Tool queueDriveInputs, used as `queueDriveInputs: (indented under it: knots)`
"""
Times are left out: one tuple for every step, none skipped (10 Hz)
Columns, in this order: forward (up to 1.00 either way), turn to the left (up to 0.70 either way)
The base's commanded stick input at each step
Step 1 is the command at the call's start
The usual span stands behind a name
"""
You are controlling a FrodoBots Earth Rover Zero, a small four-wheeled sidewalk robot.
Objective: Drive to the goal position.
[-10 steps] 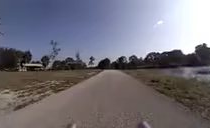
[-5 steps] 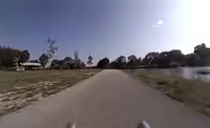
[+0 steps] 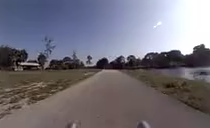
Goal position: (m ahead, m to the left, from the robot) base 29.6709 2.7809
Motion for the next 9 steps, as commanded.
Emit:
queueDriveInputs:
  knots:
    - [1.00, 0.03]
    - [1.00, 0.03]
    - [1.00, 0.03]
    - [1.00, 0.03]
    - [1.00, 0.03]
    - [1.00, 0.02]
    - [1.00, 0.00]
    - [1.00, -0.18]
    - [1.00, -0.24]
